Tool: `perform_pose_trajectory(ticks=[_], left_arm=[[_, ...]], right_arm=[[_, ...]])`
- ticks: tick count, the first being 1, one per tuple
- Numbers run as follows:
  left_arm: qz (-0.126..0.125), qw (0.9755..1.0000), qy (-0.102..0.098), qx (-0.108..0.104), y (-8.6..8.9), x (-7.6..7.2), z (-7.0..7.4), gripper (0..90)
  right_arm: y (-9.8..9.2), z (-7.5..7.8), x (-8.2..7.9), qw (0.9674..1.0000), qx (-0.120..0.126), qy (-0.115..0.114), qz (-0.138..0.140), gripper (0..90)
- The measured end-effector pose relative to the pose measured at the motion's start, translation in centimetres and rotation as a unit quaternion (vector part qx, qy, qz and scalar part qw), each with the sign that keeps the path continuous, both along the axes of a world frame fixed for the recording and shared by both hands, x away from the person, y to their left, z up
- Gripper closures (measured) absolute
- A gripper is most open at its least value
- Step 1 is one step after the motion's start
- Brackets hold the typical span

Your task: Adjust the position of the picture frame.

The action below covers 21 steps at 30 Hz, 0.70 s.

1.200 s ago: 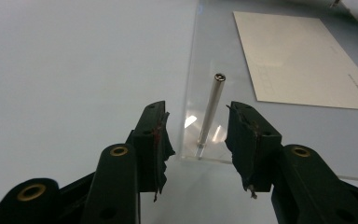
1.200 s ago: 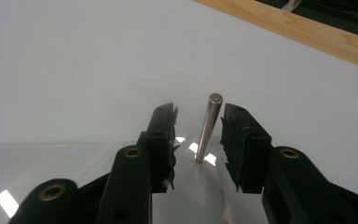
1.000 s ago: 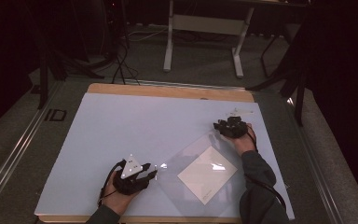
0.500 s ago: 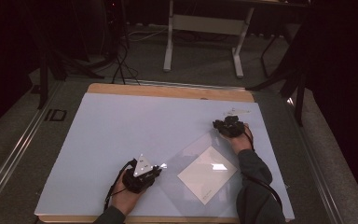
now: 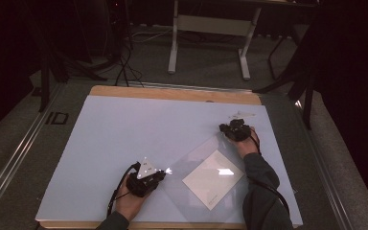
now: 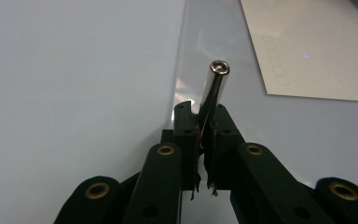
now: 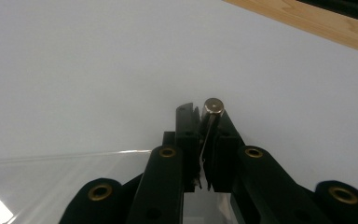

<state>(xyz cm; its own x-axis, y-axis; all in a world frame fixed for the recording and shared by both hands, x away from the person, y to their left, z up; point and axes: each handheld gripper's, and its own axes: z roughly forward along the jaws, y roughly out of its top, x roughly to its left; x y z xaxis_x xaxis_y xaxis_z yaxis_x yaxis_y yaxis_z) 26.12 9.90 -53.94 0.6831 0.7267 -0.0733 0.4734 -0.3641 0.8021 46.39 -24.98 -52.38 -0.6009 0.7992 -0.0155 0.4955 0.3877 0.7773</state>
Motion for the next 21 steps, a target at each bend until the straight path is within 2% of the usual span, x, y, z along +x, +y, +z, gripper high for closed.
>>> perform_pose_trajectory(ticks=[3, 8, 9, 12, 15, 16, 17, 21], left_arm=[[0.0, 1.0, 0.0, -0.004, 0.1, 0.0, 0.1, 84.2], [0.0, 0.9996, -0.028, -0.007, 0.1, -0.2, 1.0, 84.2], [0.0, 0.9996, -0.028, -0.007, 0.1, -0.2, 1.0, 84.1], [0.015, 0.9989, -0.038, -0.021, 0.7, 0.1, 1.5, 83.7], [0.035, 0.998, -0.034, -0.04, 1.8, 0.6, 1.7, 82.9], [0.035, 0.998, -0.034, -0.04, 1.8, 0.6, 1.7, 82.5], [0.048, 0.9969, -0.03, -0.054, 2.7, 1.1, 1.8, 82.5], [0.065, 0.9955, -0.035, -0.061, 3.8, 1.9, 2.5, 81.0]], right_arm=[[0.0, 0.3, -0.1, 1.0, -0.005, -0.003, 0.001, 85.0], [-0.1, 1.2, -0.3, 0.9999, -0.012, -0.012, 0.0, 84.6], [-0.1, 1.2, -0.3, 0.9999, -0.012, -0.012, 0.0, 84.6], [0.0, 2.0, -0.5, 0.9995, -0.023, -0.02, 0.0, 84.1], [0.2, 2.5, -0.7, 0.9992, -0.034, -0.022, 0.007, 83.7], [0.2, 2.5, -0.7, 0.9992, -0.034, -0.022, 0.007, 83.7], [0.3, 2.6, -0.8, 0.9991, -0.036, -0.021, 0.01, 83.6], [0.8, 3.0, -1.2, 0.9988, -0.038, -0.024, 0.017, 83.5]])
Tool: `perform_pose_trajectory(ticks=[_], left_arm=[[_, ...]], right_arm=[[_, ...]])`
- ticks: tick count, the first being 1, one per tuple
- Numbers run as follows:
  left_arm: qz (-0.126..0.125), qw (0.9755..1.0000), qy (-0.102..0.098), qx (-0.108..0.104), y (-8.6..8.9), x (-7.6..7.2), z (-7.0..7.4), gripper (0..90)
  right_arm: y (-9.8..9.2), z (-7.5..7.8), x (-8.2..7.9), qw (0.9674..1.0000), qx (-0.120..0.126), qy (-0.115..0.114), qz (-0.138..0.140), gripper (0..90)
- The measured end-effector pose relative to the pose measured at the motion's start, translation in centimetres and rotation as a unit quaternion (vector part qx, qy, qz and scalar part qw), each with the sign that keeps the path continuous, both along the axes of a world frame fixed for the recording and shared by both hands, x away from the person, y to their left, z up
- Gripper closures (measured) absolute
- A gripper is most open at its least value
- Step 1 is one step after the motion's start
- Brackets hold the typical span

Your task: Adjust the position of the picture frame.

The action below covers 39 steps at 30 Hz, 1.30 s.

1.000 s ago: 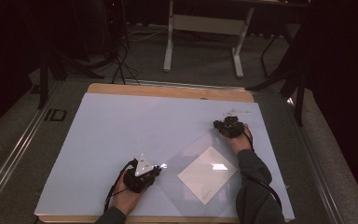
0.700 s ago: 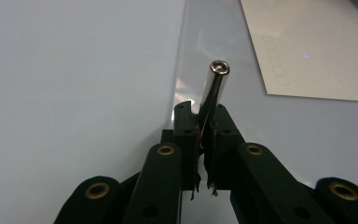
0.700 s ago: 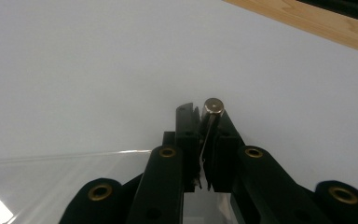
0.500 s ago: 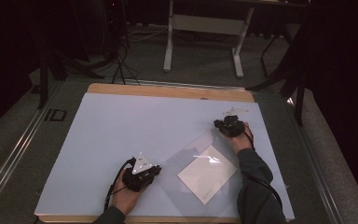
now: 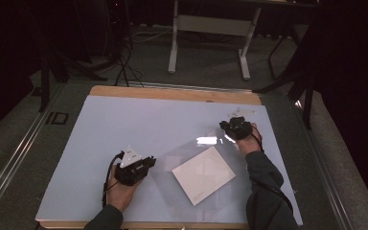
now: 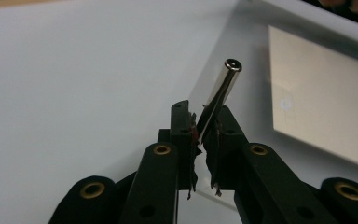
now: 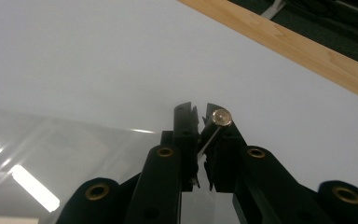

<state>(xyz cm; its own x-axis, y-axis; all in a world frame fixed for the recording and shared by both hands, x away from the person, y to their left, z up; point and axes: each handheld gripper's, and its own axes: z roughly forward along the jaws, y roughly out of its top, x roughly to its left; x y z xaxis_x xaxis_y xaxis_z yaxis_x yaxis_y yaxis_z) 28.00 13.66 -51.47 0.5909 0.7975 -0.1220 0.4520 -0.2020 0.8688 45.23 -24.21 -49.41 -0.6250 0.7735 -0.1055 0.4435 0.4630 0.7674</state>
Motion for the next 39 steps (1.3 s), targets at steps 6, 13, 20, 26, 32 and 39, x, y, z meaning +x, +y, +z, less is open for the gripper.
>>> perform_pose_trajectory(ticks=[6, 13, 20, 26, 32, 39], left_arm=[[0.043, 0.9978, 0.018, -0.048, 3.1, 3.5, 1.3, 80.4], [0.04, 0.999, 0.013, 0.015, 3.7, 6.7, 2.1, 83.4], [0.05, 0.9977, 0.02, 0.041, 4.1, 9.8, 2.1, 84.8], [0.077, 0.9954, 0.03, 0.049, 4.2, 12.9, 2.1, 85.0], [0.096, 0.9935, 0.039, 0.049, 3.6, 14.8, 1.6, 85.1], [0.112, 0.9913, 0.047, 0.05, 3.0, 15.2, 0.8, 85.0]], right_arm=[[0.7, 0.8, -0.9, 0.9999, -0.015, -0.003, 0.003, 84.9], [0.5, 0.6, -1.3, 0.9998, 0.012, 0.017, -0.008, 85.5], [0.9, 0.0, -1.5, 0.9987, 0.024, 0.03, -0.032, 85.5], [1.6, -0.7, -1.3, 0.9973, 0.033, 0.038, -0.053, 85.4], [1.8, -1.2, -0.3, 0.9963, 0.033, 0.037, -0.07, 85.4], [1.6, -2.5, 1.1, 0.9932, 0.048, 0.051, -0.093, 85.2]])
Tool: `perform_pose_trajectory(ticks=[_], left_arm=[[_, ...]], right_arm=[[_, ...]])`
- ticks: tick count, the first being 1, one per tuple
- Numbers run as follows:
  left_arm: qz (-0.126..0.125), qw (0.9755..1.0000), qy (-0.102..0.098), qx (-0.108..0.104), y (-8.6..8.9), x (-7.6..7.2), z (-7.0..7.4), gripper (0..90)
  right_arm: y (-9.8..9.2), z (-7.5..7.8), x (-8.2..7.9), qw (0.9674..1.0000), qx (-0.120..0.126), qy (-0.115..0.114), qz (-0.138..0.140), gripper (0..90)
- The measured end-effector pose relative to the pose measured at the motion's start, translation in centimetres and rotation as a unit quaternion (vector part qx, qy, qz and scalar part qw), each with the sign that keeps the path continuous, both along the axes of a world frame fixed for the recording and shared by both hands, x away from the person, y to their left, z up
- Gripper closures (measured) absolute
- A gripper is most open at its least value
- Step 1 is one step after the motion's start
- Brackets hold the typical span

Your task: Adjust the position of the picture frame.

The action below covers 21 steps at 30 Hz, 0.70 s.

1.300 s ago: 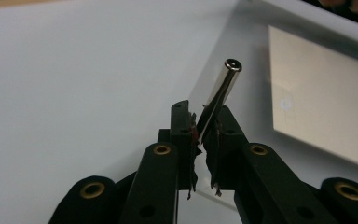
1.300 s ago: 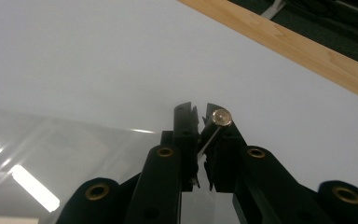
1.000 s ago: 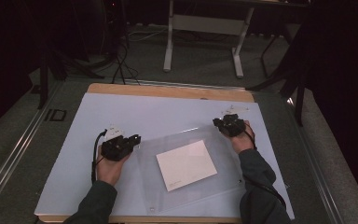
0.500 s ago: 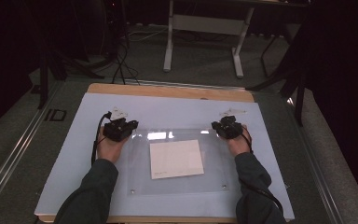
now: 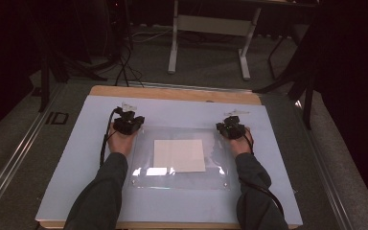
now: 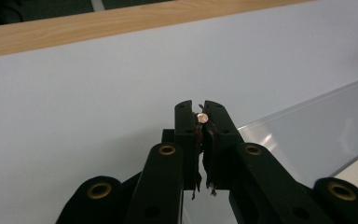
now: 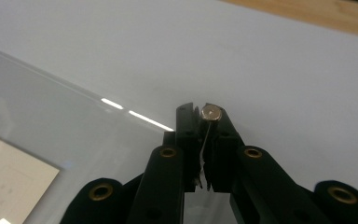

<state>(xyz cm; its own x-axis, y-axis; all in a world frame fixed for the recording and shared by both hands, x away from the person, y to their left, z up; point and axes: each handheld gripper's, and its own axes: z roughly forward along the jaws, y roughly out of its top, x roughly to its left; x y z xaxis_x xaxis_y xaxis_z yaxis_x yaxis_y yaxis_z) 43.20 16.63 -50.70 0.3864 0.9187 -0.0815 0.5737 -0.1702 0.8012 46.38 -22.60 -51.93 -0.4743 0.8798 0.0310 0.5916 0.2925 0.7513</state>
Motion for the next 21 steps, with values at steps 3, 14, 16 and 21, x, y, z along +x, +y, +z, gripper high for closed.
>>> perform_pose_trajectory(ticks=[3, 14, 16, 21], left_arm=[[0.0, 1.0, 0.0, 0.001, 0.04, -0.27, 0.0, 85.1], [-0.003, 1.0, -0.001, -0.003, 0.49, -0.79, -0.1, 84.8], [-0.004, 1.0, 0.0, -0.003, 0.5, -0.75, -0.08, 84.9], [-0.001, 1.0, -0.001, -0.004, 0.45, -0.73, -0.11, 84.7]], right_arm=[[-0.1, -0.18, -0.01, 1.0, 0.006, -0.004, 0.004, 85.1], [0.08, -0.24, 0.04, 0.9998, 0.006, -0.006, 0.019, 85.0], [0.19, -0.27, -0.06, 0.9999, 0.006, -0.008, 0.013, 85.0], [0.17, -0.27, -0.13, 0.9999, 0.006, -0.007, 0.013, 84.8]])
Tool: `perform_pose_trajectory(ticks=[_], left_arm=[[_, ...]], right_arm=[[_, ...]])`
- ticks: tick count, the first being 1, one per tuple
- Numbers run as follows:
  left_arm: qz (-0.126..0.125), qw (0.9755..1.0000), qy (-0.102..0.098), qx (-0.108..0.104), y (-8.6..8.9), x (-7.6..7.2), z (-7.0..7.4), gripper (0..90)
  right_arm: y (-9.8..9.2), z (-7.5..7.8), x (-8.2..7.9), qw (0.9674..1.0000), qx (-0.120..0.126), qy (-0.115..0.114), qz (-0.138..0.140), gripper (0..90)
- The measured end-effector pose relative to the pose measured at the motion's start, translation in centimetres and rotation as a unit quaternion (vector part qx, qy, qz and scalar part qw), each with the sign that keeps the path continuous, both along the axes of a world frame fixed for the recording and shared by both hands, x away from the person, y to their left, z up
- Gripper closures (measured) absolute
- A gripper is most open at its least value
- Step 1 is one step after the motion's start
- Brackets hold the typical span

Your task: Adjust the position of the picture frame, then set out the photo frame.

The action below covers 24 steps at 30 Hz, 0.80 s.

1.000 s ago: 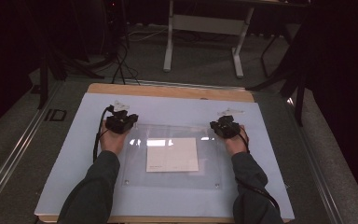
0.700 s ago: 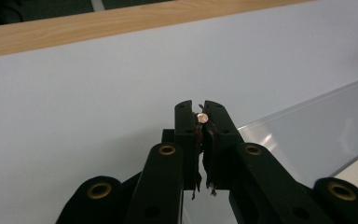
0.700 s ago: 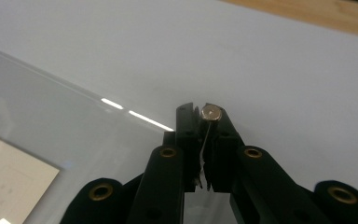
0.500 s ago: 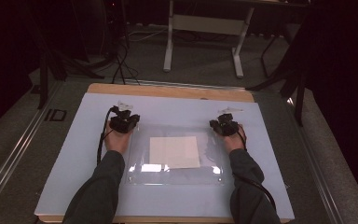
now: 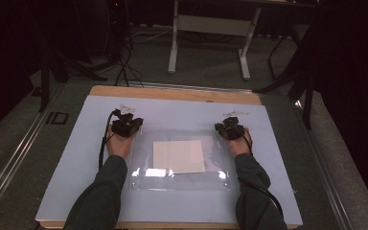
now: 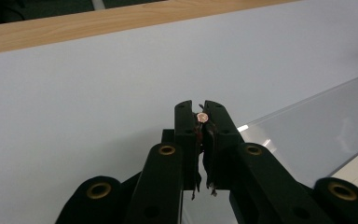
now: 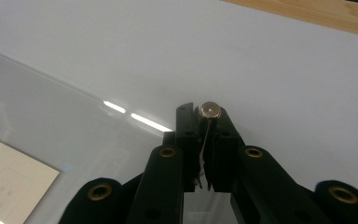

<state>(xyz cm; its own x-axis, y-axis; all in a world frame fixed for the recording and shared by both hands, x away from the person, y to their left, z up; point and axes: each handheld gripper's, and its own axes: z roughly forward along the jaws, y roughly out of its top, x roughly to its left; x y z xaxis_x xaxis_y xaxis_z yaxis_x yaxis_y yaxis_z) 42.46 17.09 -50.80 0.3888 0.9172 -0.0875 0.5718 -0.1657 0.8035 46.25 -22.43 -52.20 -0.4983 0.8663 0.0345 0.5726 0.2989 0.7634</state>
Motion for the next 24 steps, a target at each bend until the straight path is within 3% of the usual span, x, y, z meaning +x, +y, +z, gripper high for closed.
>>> perform_pose_trajectory(ticks=[5, 9, 22, 24], left_arm=[[-0.006, 0.9999, 0.005, -0.014, 0.3, 0.0, -0.1, 83.3], [-0.01, 0.9999, 0.006, -0.012, 0.3, 0.0, -0.1, 80.8], [-0.034, 0.999, 0.002, -0.028, 1.2, -0.8, -0.3, 62.5], [-0.034, 0.9992, -0.002, -0.021, 1.3, -0.9, -0.3, 59.7]], right_arm=[[0.0, 0.0, 0.0, 1.0, 0.0, 0.0, 0.003, 84.7], [0.0, 0.0, 0.0, 1.0, -0.002, -0.001, 0.006, 84.5], [-1.1, 0.5, -0.8, 0.9997, 0.008, -0.015, 0.017, 78.3], [-1.3, 0.7, -1.1, 0.9994, 0.007, -0.021, 0.026, 76.4]])
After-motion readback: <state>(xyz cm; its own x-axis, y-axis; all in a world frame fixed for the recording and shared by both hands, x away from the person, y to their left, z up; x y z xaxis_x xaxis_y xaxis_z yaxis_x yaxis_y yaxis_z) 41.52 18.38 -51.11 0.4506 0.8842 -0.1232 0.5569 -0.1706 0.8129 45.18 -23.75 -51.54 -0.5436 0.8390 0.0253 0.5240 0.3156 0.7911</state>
